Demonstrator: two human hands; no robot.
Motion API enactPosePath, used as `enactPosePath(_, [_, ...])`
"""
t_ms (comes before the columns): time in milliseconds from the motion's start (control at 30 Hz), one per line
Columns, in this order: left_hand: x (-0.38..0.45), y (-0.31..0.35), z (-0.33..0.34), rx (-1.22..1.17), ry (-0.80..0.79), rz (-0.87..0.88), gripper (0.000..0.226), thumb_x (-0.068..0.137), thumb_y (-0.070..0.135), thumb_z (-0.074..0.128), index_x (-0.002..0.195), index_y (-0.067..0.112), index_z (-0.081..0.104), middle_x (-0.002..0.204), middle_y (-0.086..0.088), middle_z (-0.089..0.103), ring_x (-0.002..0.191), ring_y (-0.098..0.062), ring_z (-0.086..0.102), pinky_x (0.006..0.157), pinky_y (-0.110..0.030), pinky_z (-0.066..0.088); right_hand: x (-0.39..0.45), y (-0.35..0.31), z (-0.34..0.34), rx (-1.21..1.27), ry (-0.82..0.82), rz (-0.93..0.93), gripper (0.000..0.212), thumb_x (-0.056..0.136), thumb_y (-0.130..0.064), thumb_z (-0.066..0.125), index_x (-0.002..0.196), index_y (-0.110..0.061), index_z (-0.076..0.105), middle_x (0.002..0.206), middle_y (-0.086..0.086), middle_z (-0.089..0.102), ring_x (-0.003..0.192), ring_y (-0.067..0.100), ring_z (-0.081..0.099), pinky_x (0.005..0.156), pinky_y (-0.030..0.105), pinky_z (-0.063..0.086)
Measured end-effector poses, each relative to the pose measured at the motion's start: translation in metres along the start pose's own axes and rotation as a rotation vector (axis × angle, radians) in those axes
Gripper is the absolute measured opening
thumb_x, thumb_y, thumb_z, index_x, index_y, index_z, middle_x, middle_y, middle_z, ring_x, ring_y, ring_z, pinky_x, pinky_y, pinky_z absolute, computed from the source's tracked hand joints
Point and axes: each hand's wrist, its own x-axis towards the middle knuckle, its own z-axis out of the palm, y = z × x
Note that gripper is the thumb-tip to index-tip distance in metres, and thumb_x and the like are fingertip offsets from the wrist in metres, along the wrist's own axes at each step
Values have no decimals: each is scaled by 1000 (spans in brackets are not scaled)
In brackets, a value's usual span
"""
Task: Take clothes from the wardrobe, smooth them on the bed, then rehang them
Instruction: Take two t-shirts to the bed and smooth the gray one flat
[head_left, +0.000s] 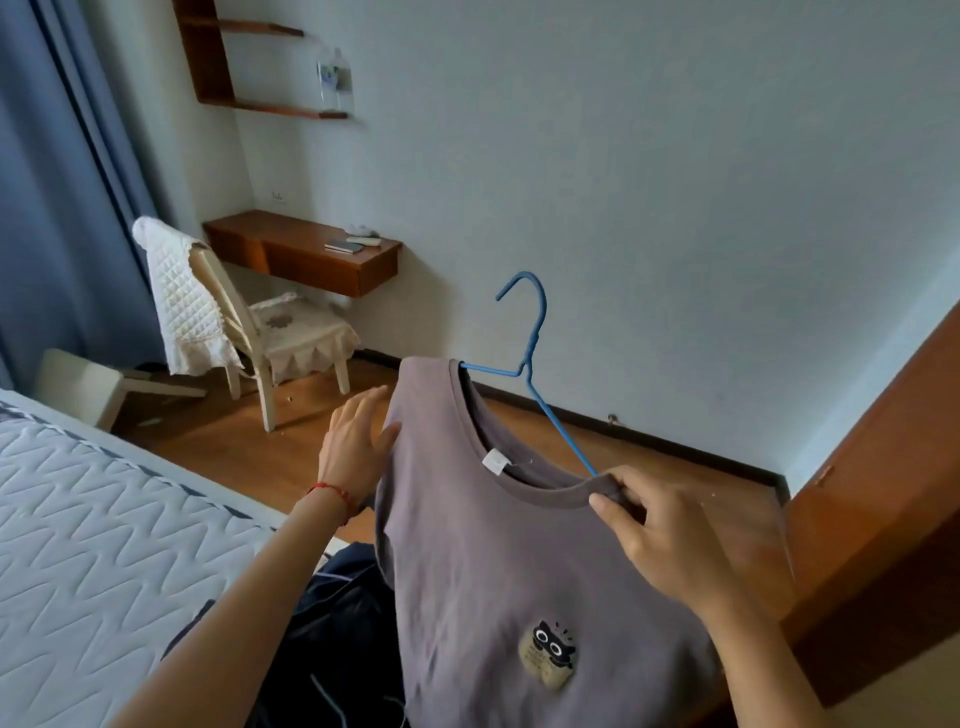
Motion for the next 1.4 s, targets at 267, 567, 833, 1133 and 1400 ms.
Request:
enactPosePath(267, [97, 82, 58, 163, 0, 295, 29, 92, 21, 49, 119, 15, 58, 122, -9, 61, 118, -30, 51, 102, -43, 33, 59, 84, -38, 1, -16, -136, 4, 83, -14, 66, 81, -17, 64, 59, -8, 59, 58, 12, 55, 54, 26, 44])
enactPosePath(567, [157, 107, 99, 68, -1, 305, 15, 87, 10, 57, 93, 3, 69, 91, -15, 68, 86, -31, 61, 79, -38, 50, 146, 175, -58, -64, 55, -37, 13, 85, -25, 64, 95, -19, 66, 74, -14, 66, 73, 7, 64, 67, 20, 51])
enactPosePath(833, [237, 129, 139, -61, 142, 350, 4, 79, 6, 66, 80, 3, 69, 75, -11, 68, 68, -18, 57, 69, -1, 36, 261, 245, -62, -119, 292, 78, 13, 84, -28, 64, 82, -15, 64, 67, -14, 55, 66, 15, 56, 55, 24, 41])
enactPosePath(1133, [320, 141, 145, -67, 295, 375, 4, 78, 7, 67, 82, 7, 68, 78, 5, 62, 71, -7, 55, 72, 5, 35, 399, 268, -59, -127, 463, -112, 11, 81, -11, 67, 87, -2, 66, 83, 12, 68, 69, 16, 52, 57, 14, 35])
enactPosePath(1400, [360, 120, 162, 4, 441, 249, 9, 78, 3, 67, 82, 11, 69, 79, 5, 63, 73, -6, 57, 75, 2, 38, 505, 295, -19, 14, 338, -252, 13, 81, -9, 67, 90, 0, 67, 85, 14, 68, 72, 17, 57, 64, 15, 44])
